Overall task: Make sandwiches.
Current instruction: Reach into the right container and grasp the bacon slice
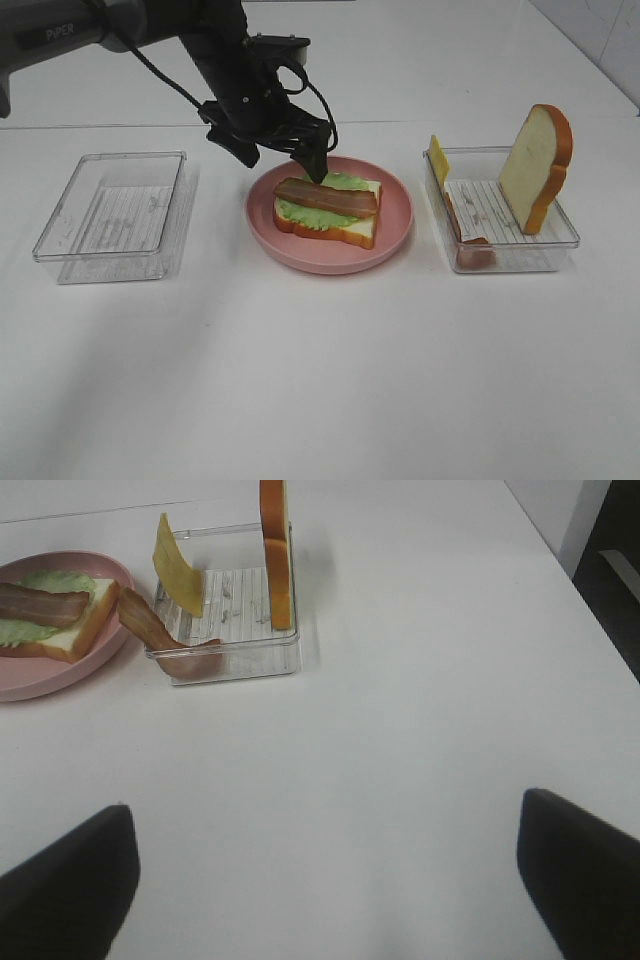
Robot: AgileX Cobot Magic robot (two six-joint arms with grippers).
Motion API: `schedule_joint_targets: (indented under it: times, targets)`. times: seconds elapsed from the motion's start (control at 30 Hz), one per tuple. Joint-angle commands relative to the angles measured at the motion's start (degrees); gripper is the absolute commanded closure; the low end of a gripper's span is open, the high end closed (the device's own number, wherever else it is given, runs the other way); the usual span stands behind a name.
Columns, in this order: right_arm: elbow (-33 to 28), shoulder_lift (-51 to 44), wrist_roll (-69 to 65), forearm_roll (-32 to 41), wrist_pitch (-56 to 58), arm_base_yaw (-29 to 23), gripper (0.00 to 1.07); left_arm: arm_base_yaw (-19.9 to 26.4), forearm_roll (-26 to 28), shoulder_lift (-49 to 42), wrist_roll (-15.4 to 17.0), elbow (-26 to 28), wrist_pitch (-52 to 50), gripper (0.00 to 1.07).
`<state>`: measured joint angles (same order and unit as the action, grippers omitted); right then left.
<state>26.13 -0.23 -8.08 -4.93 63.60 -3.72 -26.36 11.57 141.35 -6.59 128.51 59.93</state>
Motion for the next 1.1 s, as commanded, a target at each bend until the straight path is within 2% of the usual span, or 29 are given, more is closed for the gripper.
schedule_joint_targets:
  times: [0.03, 0.3, 0.37, 0.47, 0.57, 0.6, 0.67, 0.73, 0.77, 0.8, 0.83, 0.87, 0.9, 0.93, 0.97, 1.03, 1.07, 1.1]
  targets:
    - [0.0, -1.78, 0.06, -0.46, -0.46, 0.06, 0.11, -0.06, -1.49, -2.64, 0.8, 0.34, 0.06, 0.05]
    - [0.0, -1.78, 0.06, -0.46, -0.46, 0.06, 0.11, 0.46, -4.24, -6.59, 0.69, 0.46, 3.5, 0.05]
    - [0.0, -1.78, 0.06, -0.46, -0.46, 0.06, 0.11, 1.09, -7.51, -7.39, 1.03, 0.97, 7.62, 0.05]
    - [0.0, -1.78, 0.06, -0.46, -0.46, 0.06, 0.11, 1.83, -9.45, -7.85, 2.06, 1.43, 10.66, 0.05]
    - [0.0, -1.78, 0.06, -0.46, -0.46, 0.06, 0.11, 4.18, -12.15, -8.77, 3.78, 1.6, 13.98, 0.05]
    - [0.0, -1.78, 0.06, -0.46, -0.46, 0.06, 0.11, 6.59, -13.06, -9.51, 4.58, 1.6, 15.64, 0.05]
    - [0.0, -1.78, 0.06, -0.46, -0.46, 0.06, 0.11, 8.08, -13.06, -10.14, 4.87, 1.38, 15.64, 0.05]
    - [0.0, -1.78, 0.06, -0.46, -0.46, 0.06, 0.11, 12.72, -12.43, -11.86, 5.04, 1.32, 15.64, 0.06]
    - [0.0, -1.78, 0.06, -0.46, -0.46, 0.06, 0.11, 12.72, -12.43, -11.86, 5.04, 1.32, 15.64, 0.06]
    - [0.0, -1.78, 0.06, -0.46, -0.46, 0.06, 0.11, 16.16, -11.57, -12.83, 4.93, 1.32, 15.64, 0.06]
    - [0.0, -1.78, 0.06, -0.46, -0.46, 0.06, 0.11, 17.53, -11.57, -13.24, 4.93, 1.32, 15.64, 0.06]
    - [0.0, -1.78, 0.06, -0.46, -0.46, 0.06, 0.11, 17.53, -11.57, -13.24, 4.93, 1.32, 15.64, 0.06]
    - [0.0, -1.78, 0.06, -0.46, -0.46, 0.06, 0.11, 20.86, -9.85, -14.04, 4.47, 1.32, 15.64, 0.06]
    - [0.0, -1.78, 0.06, -0.46, -0.46, 0.06, 0.11, 20.86, -9.85, -14.04, 4.47, 1.32, 15.64, 0.06]
    - [0.0, -1.78, 0.06, -0.46, -0.46, 0.06, 0.11, 23.61, -7.22, -14.95, 4.41, 1.26, 15.64, 0.06]
    - [0.0, -1.78, 0.06, -0.46, -0.46, 0.06, 0.11, 24.98, -5.84, -15.3, 4.24, 1.26, 15.64, 0.06]
    - [0.0, -1.78, 0.06, -0.46, -0.46, 0.06, 0.11, 27.22, -2.58, -16.16, 3.95, 0.8, 15.64, 0.06]
    - [0.0, -1.78, 0.06, -0.46, -0.46, 0.06, 0.11, 27.85, -1.78, -16.67, 3.5, 0.52, 15.64, 0.06]
